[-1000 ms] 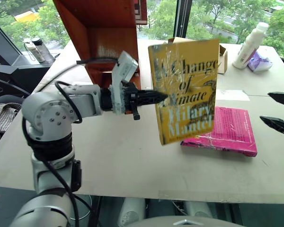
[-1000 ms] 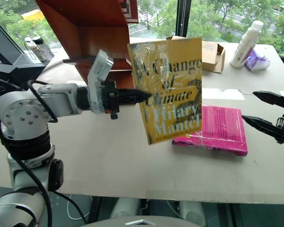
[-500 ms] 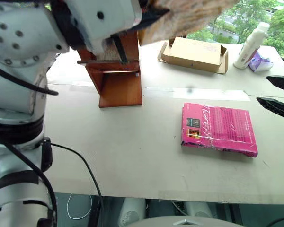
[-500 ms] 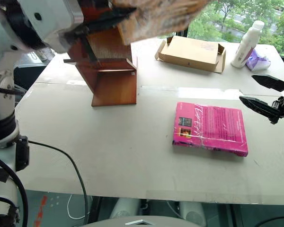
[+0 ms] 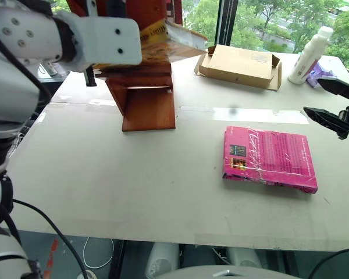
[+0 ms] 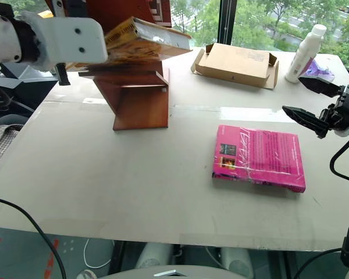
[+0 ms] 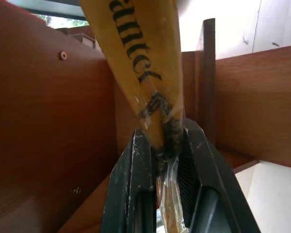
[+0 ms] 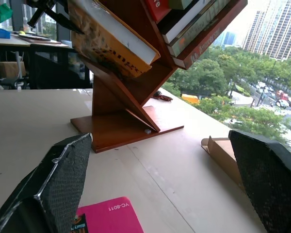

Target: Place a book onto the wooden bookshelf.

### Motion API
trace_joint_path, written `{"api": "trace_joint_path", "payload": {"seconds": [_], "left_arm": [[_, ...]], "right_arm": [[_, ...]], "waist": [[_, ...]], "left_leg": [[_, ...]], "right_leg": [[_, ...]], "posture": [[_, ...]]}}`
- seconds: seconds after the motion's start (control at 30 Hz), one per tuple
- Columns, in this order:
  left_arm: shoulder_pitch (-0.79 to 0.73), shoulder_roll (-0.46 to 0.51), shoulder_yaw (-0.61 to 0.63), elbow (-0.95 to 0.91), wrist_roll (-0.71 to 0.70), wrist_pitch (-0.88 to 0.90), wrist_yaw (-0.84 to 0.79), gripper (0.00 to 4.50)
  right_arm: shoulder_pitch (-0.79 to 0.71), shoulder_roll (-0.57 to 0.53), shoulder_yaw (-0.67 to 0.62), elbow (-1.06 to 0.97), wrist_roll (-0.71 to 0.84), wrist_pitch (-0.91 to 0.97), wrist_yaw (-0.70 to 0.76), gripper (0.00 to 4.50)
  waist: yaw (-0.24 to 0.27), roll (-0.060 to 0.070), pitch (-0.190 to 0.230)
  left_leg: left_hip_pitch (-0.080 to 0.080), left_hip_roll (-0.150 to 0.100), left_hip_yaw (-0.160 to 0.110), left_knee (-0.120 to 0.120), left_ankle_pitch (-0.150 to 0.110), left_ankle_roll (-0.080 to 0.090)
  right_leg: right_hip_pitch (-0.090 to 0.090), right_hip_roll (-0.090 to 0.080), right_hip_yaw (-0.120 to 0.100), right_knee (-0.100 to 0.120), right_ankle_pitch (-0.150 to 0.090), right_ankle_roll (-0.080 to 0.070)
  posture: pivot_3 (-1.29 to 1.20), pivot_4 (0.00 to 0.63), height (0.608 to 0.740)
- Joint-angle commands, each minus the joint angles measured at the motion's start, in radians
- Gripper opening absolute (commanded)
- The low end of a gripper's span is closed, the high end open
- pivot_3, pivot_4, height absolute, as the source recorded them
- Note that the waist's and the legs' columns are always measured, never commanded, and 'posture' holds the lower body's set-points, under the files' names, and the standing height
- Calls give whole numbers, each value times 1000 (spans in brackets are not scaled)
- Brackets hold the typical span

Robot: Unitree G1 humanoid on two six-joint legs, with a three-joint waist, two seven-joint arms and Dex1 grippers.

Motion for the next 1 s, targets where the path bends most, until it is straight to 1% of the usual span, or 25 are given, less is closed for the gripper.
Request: {"api": "trace_joint_path", "payload": {"seconds": [0.03,0.13,0.2,0.27,0.33,0.37,0.4,0.47,0.57,0.6,0.67,0.73,0.77,0.83,0.9,1.0], "left_arm": [[-19,-57,-82,137,128,31,-40,71],[-87,-144,-129,256,197,16,-57,71],[-112,-186,-143,320,236,13,-54,71],[-127,-211,-153,382,268,-9,-59,71],[-136,-219,-160,429,290,-22,-74,71],[-138,-223,-158,441,297,-28,-81,71],[-143,-230,-153,449,301,-29,-89,1026],[-158,-240,-136,444,298,-29,-108,1852],[-185,-248,-91,404,278,-1,-135,3221],[-191,-242,-66,375,262,28,-158,3588],[-187,-223,-25,320,237,80,-208,4480],[-158,-195,37,248,192,171,-256,4480],[-140,-179,63,204,165,215,-287,4480],[-102,-149,131,90,83,370,-356,4480],[-64,-106,187,-2,17,483,-395,4480],[22,-29,319,-153,-136,657,-431,4480]], "right_arm": [[11,-9,-38,-21,9,-22,2,4500],[53,-11,-61,-65,25,-12,-10,4500],[78,-12,-74,-90,32,-9,-17,4500],[103,-16,-92,-113,44,-1,-24,4500],[123,-17,-104,-129,51,2,-29,4500],[130,-16,-108,-134,53,3,-32,4500],[138,-15,-111,-137,53,3,-35,4500],[150,-14,-118,-140,55,2,-38,4500],[153,-16,-130,-143,69,6,-41,4500],[152,-17,-135,-143,78,10,-42,4500],[151,-20,-140,-140,88,13,-41,4500],[148,-22,-144,-134,98,17,-39,4500],[146,-24,-145,-129,101,19,-37,4500],[141,-27,-144,-126,105,26,-35,4500],[134,-30,-143,-123,113,36,-33,4500],[106,-34,-135,-114,123,55,-28,4500]], "waist": [[0,3,-2],[-2,8,-5],[-2,10,-6],[-8,13,-8],[-18,14,-9],[-26,17,-10],[-30,18,-11],[-37,17,-10],[-39,8,-5],[-39,8,-4],[-37,7,-4],[-32,7,-4],[-31,7,-4],[-32,7,-4],[-31,6,-3],[-33,4,-1]], "left_leg": [[1,0,0,1,0,0],[4,0,0,2,1,0],[8,0,-1,4,1,0],[15,0,1,4,1,-1],[18,0,2,4,1,-1],[19,0,2,4,1,-1],[19,0,2,4,1,-1],[19,1,1,4,1,-1],[13,1,-3,4,1,-1],[12,2,-3,4,1,-1],[10,1,-2,2,0,-1],[0,0,-2,2,0,-1],[-7,0,-2,2,0,-2],[-12,0,-2,3,2,-5],[-18,0,-2,3,2,-5],[-18,0,-2,3,2,-5]], "right_leg": [[2,0,0,0,0,1],[3,1,1,4,-1,2],[5,2,2,8,-3,-2],[8,2,6,13,-3,-2],[8,2,8,16,-3,-2],[8,3,10,16,-3,-3],[7,3,10,17,-2,-4],[6,6,12,17,-2,-5],[0,15,20,16,0,-6],[-2,15,21,15,1,-3],[-5,15,23,14,1,-3],[-13,14,23,12,1,-3],[-20,14,24,11,1,-3],[-24,14,25,10,1,-3],[-29,14,24,9,1,-2],[-30,14,24,10,1,-2]], "posture": [[0,150,733],[0,150,733],[0,150,733],[0,150,733],[0,150,733],[0,150,733],[0,150,733],[0,150,733],[0,150,733],[0,150,733],[0,150,733],[0,150,733],[0,150,733],[0,150,733],[0,150,733],[0,150,733]]}}
